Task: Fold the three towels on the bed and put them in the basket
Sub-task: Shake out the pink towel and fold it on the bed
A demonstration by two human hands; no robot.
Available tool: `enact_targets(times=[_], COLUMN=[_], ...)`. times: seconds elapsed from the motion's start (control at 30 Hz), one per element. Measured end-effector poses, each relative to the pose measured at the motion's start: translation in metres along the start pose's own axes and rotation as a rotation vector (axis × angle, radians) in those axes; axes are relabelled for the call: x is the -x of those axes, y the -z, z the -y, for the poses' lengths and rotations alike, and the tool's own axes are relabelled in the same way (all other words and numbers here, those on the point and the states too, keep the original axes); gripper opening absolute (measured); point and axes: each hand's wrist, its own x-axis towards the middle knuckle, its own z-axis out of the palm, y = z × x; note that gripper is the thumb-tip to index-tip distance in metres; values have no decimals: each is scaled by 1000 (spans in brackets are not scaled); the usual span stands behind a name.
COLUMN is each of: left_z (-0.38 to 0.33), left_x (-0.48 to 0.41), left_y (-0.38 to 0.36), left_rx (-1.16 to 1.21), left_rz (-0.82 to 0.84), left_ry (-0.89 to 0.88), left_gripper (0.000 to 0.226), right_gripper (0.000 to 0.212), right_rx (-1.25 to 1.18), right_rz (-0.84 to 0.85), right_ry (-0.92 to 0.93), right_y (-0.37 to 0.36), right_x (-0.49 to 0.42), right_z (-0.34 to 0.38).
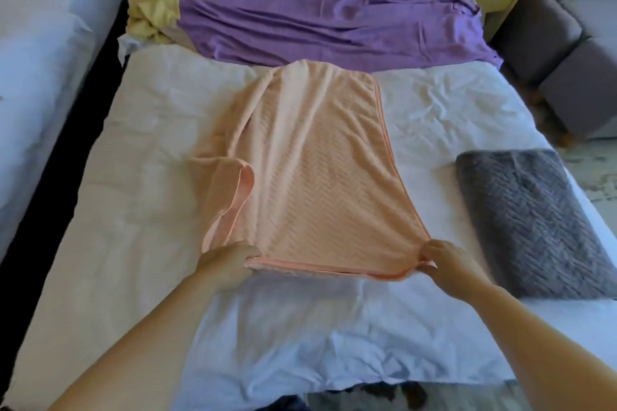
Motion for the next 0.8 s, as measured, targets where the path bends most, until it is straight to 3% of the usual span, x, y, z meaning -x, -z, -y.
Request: enact_targets(times=[0.1, 0.37, 0.5, 0.57, 0.63, 0.7, 0.8], left_z=[-10, -52, -58, -62, -67, -68, -62], left_x=[14, 60, 79, 88, 97, 99, 91], left_y=[-30, -107, -132, -131, -121, -104, -72], left_rx=[28, 19, -59, 37, 170, 239, 286], left_rz=[42, -47, -44, -48, -194, -449, -668], left_ry=[4, 56, 43, 58, 70, 102, 226], left_gripper=[15, 31, 45, 52, 45, 34, 37], right_gripper=[13, 11, 36, 33, 25, 21, 20], right_rx=[112, 218, 246, 256, 220, 105, -51], right_rz=[34, 66, 133, 73, -7, -11, 12], right_ry=[16, -15, -34, -61, -69, -61, -5], right_y=[-16, -49, -68, -67, -65, -61, -59], right_x=[26, 83, 95, 95, 90, 79, 62], right_z=[-21, -66, -67, -58, -44, -22, 16])
